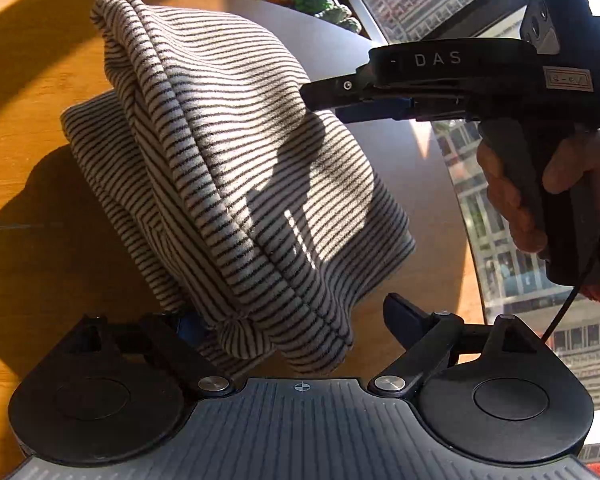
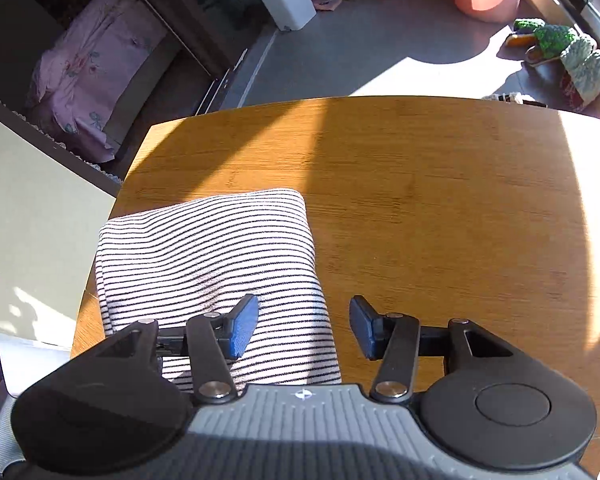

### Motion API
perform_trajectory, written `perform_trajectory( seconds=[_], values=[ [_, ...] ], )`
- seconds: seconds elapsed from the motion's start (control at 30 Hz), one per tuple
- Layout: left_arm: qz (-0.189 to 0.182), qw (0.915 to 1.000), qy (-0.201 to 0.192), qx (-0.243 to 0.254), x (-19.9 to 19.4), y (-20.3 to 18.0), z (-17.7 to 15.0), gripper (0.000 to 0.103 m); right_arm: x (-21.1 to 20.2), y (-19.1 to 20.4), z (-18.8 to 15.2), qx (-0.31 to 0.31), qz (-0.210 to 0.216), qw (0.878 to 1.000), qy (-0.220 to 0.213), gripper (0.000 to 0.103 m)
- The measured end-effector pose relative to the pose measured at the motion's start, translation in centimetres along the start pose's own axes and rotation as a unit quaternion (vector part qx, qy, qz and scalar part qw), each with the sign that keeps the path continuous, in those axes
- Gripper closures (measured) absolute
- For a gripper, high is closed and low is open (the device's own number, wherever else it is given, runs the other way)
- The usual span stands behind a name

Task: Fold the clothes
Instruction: 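Grasp the folded shirt with the right gripper and fold it over again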

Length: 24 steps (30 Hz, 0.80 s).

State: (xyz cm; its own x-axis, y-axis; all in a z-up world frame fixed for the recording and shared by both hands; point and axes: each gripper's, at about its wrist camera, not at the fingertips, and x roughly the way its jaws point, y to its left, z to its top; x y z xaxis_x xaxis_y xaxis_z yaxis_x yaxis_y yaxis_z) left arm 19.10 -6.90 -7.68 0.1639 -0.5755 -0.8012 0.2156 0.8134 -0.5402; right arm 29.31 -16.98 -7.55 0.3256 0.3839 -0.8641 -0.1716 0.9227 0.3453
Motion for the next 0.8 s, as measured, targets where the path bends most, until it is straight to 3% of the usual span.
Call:
perform_trajectory(
  seconds=[0.1, 0.23, 0.3, 0.37, 0.43, 0.53, 0.6, 0.67, 0.73, 0.8],
  values=[
    [-0.045, 0.9986, -0.01, -0.025, 1.6, -1.1, -0.5, 0.012, 0.9, 2.1, 2.0, -0.087, -0.024, 0.996, -0.003, 0.04],
    [-0.043, 0.9979, -0.026, -0.042, 0.7, -1.1, -1.3, 0.014, -0.3, 5.4, 2.4, -0.177, -0.056, 0.982, -0.017, 0.043],
    [-0.01, 0.9976, -0.041, -0.054, -1.3, 0.0, -2.3, 0.014, -1.8, 7.2, 1.2, -0.219, -0.042, 0.974, -0.031, 0.046],
    [0.053, 0.9947, -0.05, -0.072, -3.2, 1.5, -3.4, 0.018, -2.9, 9.2, -0.5, -0.252, -0.022, 0.967, -0.034, 0.051],
    [0.124, 0.9858, -0.058, -0.098, -4.6, 3.1, -4.1, 0.027, -3.3, 11.2, -2.6, -0.285, 0.0, 0.958, -0.029, 0.052],
    [0.153, 0.9706, -0.076, -0.17, -5.6, 5.7, -4.0, 0.048, -2.6, 13.8, -5.5, -0.335, -0.002, 0.942, -0.023, 0.052],
    [0.162, 0.9614, -0.084, -0.206, -5.5, 6.9, -3.5, 0.059, -1.3, 15.1, -7.0, -0.366, -0.03, 0.93, -0.024, 0.052],
    [0.154, 0.958, -0.102, -0.22, -5.4, 7.4, -2.9, 0.063, 0.2, 15.5, -7.9, -0.399, -0.064, 0.914, -0.033, 0.052],
    [0.126, 0.9595, -0.115, -0.224, -5.3, 7.1, -2.7, 0.067, 1.2, 15.6, -8.4, -0.429, -0.082, 0.899, -0.035, 0.053],
    [0.106, 0.9608, -0.123, -0.225, -5.2, 6.9, -2.4, 0.067, 1.1, 15.7, -8.3, -0.436, -0.08, 0.896, -0.034, 0.062]
  ],
)
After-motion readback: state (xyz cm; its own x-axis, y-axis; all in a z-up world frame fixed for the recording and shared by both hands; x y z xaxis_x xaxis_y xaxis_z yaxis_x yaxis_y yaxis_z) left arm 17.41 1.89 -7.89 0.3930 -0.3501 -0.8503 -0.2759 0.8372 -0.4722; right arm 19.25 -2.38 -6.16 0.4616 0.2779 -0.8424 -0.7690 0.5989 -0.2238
